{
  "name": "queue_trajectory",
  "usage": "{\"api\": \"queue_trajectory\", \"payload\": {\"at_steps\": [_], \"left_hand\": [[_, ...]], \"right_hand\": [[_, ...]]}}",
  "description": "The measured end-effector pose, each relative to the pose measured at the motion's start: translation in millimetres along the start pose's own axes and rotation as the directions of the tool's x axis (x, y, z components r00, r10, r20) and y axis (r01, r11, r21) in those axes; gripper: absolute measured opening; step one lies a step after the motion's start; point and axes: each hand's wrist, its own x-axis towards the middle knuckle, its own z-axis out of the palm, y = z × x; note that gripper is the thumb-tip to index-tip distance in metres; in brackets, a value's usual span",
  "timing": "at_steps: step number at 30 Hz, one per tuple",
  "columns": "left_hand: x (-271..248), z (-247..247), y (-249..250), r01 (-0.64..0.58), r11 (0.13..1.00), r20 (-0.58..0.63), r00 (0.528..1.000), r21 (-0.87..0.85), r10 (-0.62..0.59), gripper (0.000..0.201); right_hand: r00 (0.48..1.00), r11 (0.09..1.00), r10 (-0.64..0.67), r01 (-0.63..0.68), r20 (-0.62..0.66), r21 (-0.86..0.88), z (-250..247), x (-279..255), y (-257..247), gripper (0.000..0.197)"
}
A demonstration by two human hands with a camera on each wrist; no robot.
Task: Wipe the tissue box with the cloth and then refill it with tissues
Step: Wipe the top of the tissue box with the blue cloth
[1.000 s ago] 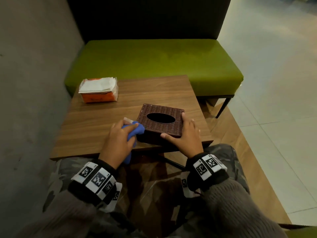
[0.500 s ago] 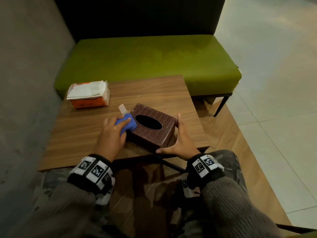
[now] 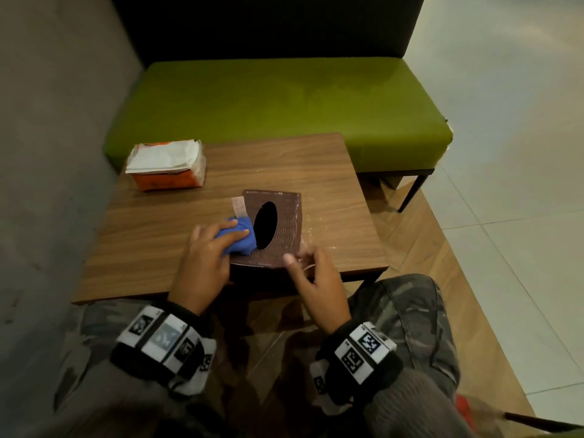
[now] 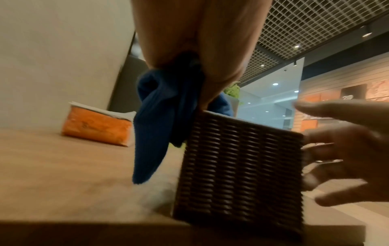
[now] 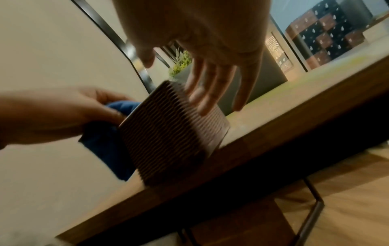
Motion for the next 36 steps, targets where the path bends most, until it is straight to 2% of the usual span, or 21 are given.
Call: {"api": "queue_trajectory", "payload": {"at_steps": [2,3,5,7,9,11,12,13,14,15,16,18,22,27,30,32,34,36], "left_hand": [[12.5,-9.4,-14.6,-0.065,0.998,0.087,0.994,-0.019,0.066,0.050],[18.3,-13.8,-20.1,-0.097,0.995,0.134,0.986,-0.029,0.100,0.049],[27.4,-19.7,-29.0,-0.143,0.989,0.197,0.969,-0.033,0.147,0.050],[34.0,-23.0,-34.2,-0.144,0.987,0.238,0.959,-0.067,0.156,0.053],[38.8,-24.1,-36.4,-0.119,0.984,0.232,0.961,-0.134,0.148,0.050],[37.9,-20.9,-39.8,-0.041,0.980,0.153,0.986,-0.194,0.072,0.044],[34.9,-18.3,-41.7,0.038,0.972,0.081,0.997,-0.234,-0.019,0.040],[30.2,-16.3,-41.2,0.143,0.946,0.009,0.989,-0.291,-0.146,0.036],[23.3,-13.2,-38.5,0.237,0.903,-0.042,0.962,-0.358,-0.269,0.034],[14.0,-8.9,-34.2,0.289,0.871,-0.080,0.935,-0.397,-0.346,0.033],[3.1,-4.5,-27.2,0.292,0.868,-0.121,0.923,-0.402,-0.366,0.034],[-20.6,3.5,-11.9,0.234,0.904,-0.202,0.926,-0.356,-0.320,0.039],[-45.5,10.7,-4.4,0.162,0.942,-0.210,0.950,-0.292,-0.229,0.046],[-22.8,2.9,-14.8,0.214,0.919,-0.241,0.922,-0.332,-0.302,0.042],[-42.0,7.0,-5.5,0.119,0.956,-0.197,0.965,-0.270,-0.176,0.042],[-56.2,7.9,-3.0,0.070,0.951,-0.127,0.986,-0.300,-0.112,0.042],[-52.4,5.1,-9.0,0.087,0.941,-0.119,0.984,-0.327,-0.132,0.041],[-32.0,2.4,-20.3,0.161,0.931,-0.172,0.959,-0.329,-0.226,0.038]], "right_hand": [[0.985,0.977,-0.171,0.166,-0.031,-0.135,-13.3,15.8,-8.8,0.025],[0.965,0.939,-0.264,0.259,0.009,-0.228,-17.9,27.4,-14.7,0.027],[0.911,0.815,-0.337,0.409,0.239,-0.410,-22.2,56.0,-27.4,0.048],[0.855,0.694,-0.213,0.473,0.473,-0.543,-21.1,78.3,-40.0,0.060],[0.816,0.671,-0.072,0.465,0.573,-0.578,-18.5,88.2,-43.6,0.065],[0.824,0.691,-0.021,0.421,0.566,-0.588,-14.8,86.6,-41.2,0.066],[0.835,0.681,-0.007,0.407,0.550,-0.608,-12.9,84.4,-39.6,0.066],[0.845,0.668,0.002,0.396,0.534,-0.630,-11.7,82.0,-38.8,0.066],[0.856,0.658,0.010,0.384,0.518,-0.648,-11.0,80.4,-38.7,0.065],[0.865,0.654,0.014,0.372,0.502,-0.659,-10.5,79.2,-39.5,0.065],[0.871,0.651,0.017,0.363,0.491,-0.667,-9.4,78.6,-40.0,0.065],[0.876,0.641,0.016,0.361,0.482,-0.677,-7.1,77.2,-40.8,0.064],[0.879,0.636,0.022,0.356,0.476,-0.685,-6.2,76.8,-40.3,0.063],[0.896,0.666,0.027,0.314,0.442,-0.677,-0.4,76.2,-39.8,0.063],[0.902,0.676,0.027,0.301,0.430,-0.672,1.4,76.1,-39.1,0.063],[0.901,0.684,0.029,0.299,0.434,-0.665,0.8,76.4,-39.1,0.064],[0.896,0.693,0.037,0.296,0.442,-0.658,0.2,75.9,-40.1,0.064],[0.893,0.697,0.046,0.293,0.448,-0.655,-0.1,75.5,-41.7,0.064]]}}
